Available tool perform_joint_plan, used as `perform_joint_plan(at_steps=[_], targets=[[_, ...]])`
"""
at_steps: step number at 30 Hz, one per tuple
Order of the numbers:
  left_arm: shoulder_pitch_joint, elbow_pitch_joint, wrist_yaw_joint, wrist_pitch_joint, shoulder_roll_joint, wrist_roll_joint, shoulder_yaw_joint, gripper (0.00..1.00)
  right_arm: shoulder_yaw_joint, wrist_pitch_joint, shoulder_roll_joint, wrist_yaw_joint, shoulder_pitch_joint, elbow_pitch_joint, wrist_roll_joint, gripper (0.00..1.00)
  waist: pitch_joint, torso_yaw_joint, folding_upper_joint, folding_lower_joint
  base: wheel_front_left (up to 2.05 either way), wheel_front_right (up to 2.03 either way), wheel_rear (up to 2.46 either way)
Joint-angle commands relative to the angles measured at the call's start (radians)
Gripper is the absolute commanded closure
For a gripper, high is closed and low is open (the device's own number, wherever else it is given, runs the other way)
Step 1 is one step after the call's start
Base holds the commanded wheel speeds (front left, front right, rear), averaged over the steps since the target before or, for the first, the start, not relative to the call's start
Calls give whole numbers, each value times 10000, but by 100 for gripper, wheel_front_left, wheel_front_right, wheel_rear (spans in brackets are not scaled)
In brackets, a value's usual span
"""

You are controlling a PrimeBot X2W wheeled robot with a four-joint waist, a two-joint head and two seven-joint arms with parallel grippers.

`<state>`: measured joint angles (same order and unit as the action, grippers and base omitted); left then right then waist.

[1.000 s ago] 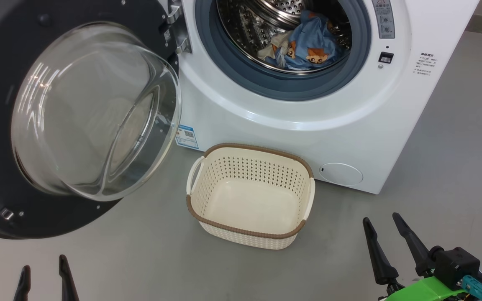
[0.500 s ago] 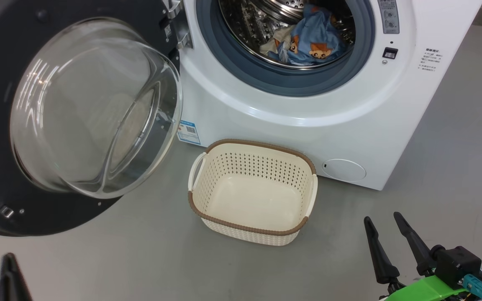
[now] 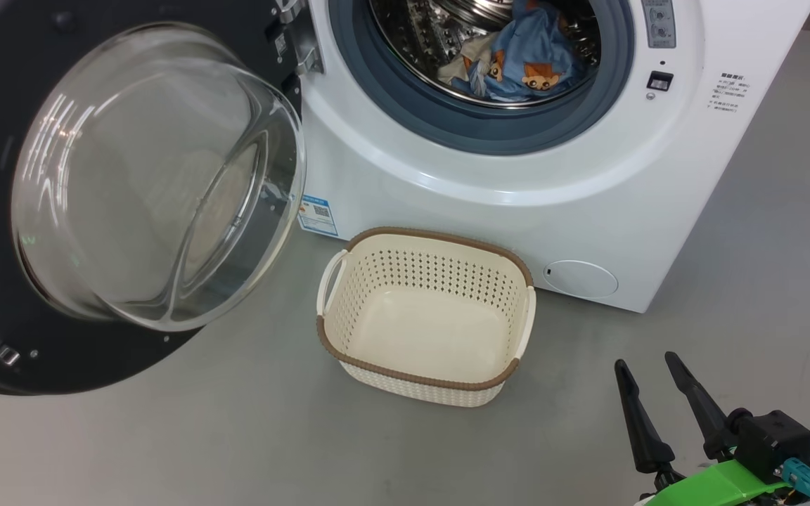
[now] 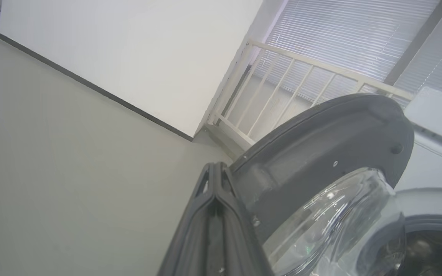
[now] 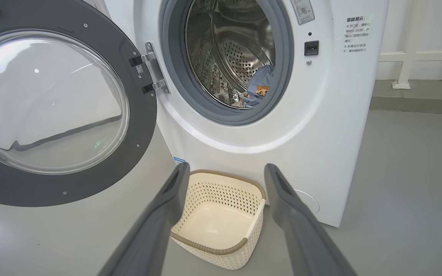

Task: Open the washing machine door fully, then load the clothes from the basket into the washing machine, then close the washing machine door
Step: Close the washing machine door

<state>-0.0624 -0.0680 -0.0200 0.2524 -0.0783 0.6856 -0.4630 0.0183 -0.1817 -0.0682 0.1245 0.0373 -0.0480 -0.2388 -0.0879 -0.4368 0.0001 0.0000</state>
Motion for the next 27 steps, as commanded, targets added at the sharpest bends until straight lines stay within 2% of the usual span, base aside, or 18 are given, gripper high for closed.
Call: perform_joint_plan(at_steps=[1,7,15,21,27], targets=[[-515,67,-55,-116,-439,290,-463,100,234,11,-90,62,-370,290,164,0,-21,15,-1,0,0,0,0],[-1951,-1558,-395,-1044,-1277,2337,-1438,100,256,88,-167,62,-424,367,163,0,-138,115,-1,0,0,0,0],[-3465,-3522,-861,-2558,-2513,4470,-2089,100,236,212,-269,62,-453,506,180,0,-256,295,-1,0,0,0,0],[-4047,-4513,-963,-3627,-3321,5047,-1980,100,240,308,-343,62,-473,622,180,0,-341,389,-1,0,0,0,0],[-4790,-4981,-1043,-4879,-3653,6019,-1885,100,290,425,-418,62,-510,714,194,0,-418,436,-1,0,0,0,0]])
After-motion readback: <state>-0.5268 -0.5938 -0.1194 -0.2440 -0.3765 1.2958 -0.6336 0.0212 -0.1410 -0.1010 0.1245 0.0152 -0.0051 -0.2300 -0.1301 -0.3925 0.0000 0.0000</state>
